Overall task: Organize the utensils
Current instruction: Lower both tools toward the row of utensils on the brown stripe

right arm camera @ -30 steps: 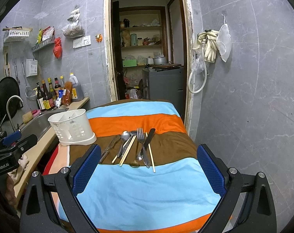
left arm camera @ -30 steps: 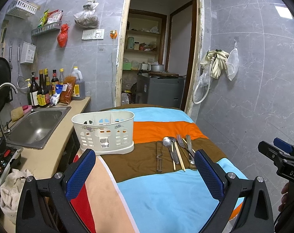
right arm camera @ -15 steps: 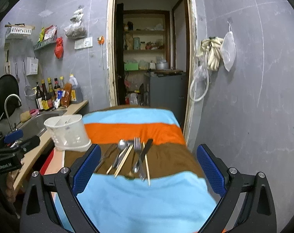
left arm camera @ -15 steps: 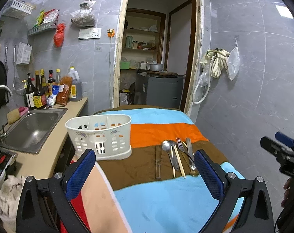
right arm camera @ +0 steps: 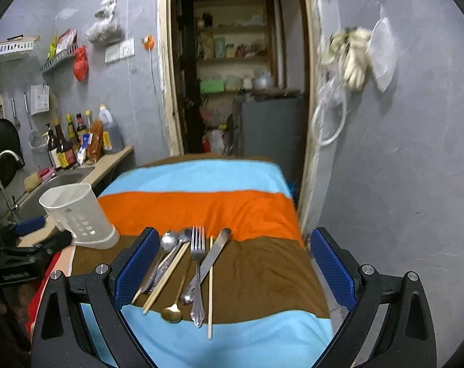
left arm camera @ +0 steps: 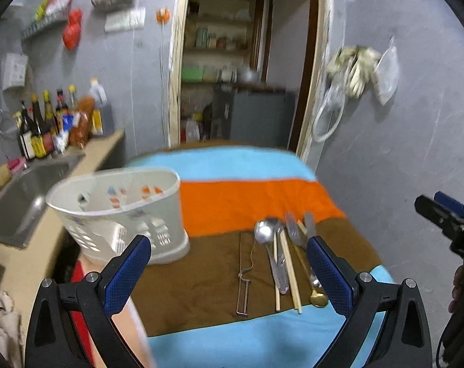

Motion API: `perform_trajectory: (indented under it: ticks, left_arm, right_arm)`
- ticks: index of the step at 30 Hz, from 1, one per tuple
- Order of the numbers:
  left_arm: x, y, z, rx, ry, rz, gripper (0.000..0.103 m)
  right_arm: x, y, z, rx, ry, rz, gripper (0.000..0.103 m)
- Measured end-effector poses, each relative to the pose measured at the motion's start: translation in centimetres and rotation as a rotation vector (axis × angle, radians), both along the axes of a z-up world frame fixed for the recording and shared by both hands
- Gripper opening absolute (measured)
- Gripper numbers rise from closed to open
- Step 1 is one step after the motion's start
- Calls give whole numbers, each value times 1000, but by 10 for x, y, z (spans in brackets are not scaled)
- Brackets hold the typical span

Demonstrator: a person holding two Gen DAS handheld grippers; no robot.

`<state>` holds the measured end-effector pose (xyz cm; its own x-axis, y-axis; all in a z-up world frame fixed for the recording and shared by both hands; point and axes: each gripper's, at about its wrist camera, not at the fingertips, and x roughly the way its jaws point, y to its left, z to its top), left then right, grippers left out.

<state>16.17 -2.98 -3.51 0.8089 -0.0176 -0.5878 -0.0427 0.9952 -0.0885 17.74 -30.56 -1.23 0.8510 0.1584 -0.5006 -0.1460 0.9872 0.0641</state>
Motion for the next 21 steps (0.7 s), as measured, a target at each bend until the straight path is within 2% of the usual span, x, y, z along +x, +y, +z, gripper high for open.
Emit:
perform_trajectory:
  ticks: [3,11,13,14,17,19,21]
  left_arm:
    - [29,-1,-23,-13,97,26,102]
    - [77,-3,-74,-11,241,52,102]
    - [84,-4,-83,-12,267,51,102]
    - [87,-4,-85,-15,275,47,101]
    - [94,-8,-94,-17,303,16,90]
    - [100,-14,-100,-11,331,-13,83]
    - [105,-17,-106,-12,354,-36,69]
  right_arm:
    - [32,-7,-28,46,86,37,97]
    - [94,-9,-111,144,266,130,96]
    - [101,-3,-127,150,292,147,94]
    - [107,-1,-138,156,315,158,88]
    - [114,3,-158,166,354,172,76]
    - [116,4,-163,174,360,181,76]
    - [118,5,-161,181,356,194,74]
